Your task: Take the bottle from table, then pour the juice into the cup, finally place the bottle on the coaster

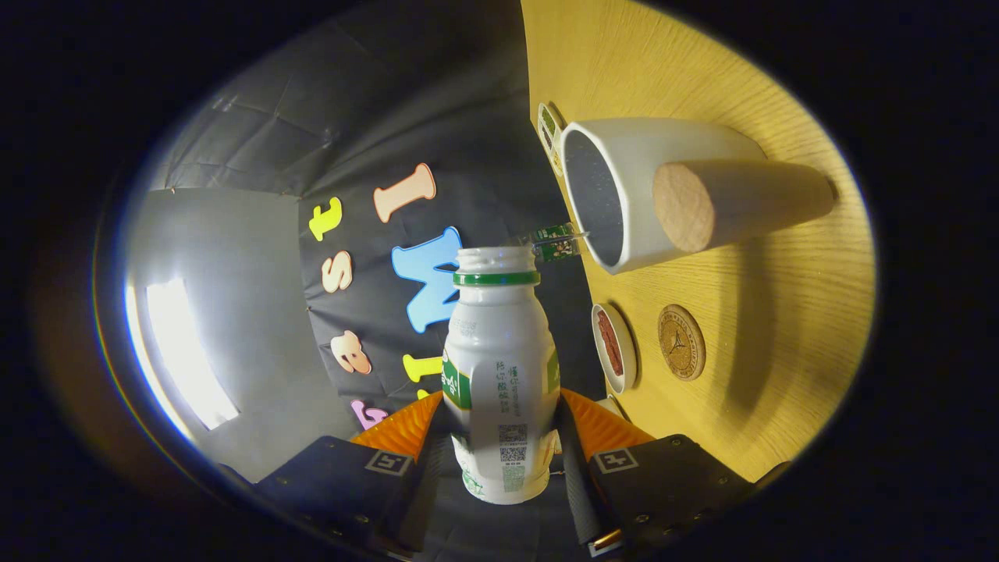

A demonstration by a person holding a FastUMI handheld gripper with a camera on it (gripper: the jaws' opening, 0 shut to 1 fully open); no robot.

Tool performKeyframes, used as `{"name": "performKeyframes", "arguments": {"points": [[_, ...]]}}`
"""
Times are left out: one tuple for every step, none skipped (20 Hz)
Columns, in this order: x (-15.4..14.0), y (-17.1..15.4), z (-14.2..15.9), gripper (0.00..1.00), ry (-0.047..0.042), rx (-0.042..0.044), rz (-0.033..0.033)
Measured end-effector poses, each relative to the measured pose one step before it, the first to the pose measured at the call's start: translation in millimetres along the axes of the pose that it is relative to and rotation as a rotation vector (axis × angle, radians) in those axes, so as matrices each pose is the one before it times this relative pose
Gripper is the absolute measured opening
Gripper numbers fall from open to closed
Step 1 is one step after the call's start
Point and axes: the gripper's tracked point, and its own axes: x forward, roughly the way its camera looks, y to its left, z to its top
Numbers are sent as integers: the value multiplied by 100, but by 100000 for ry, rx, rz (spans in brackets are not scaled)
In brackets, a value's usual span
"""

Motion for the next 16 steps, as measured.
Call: {"name": "performKeyframes", "arguments": {"points": [[-18, -10, 62, 69, -23, 51, 6], [-8, 62, -38, 69, -71, 168, -66], [2, 55, 52, 69, -88, 283, 241], [15, 7, -14, 70, -50, 282, 55], [-6, 27, 9, 69, -137, 228, 340], [-35, 13, -19, 69, -35, 224, 58], [-1, -22, -28, 70, -66, 131, 209], [-3, 49, 14, 69, 31, 118, -38], [-15, 21, 59, 69, -76, 118, 157], [5, 81, -54, 69, -159, 224, 164], [28, 20, 44, 69, -34, 284, 160], [-35, 41, -20, 69, -76, 252, 269], [10, -8, -8, 69, -55, 171, 159], [-14, 83, 70, 69, -371, 333, 252], [43, 23, -1, 69, -85, 432, 292], [-39, 31, -59, 69, -9, 175, 66]]}}
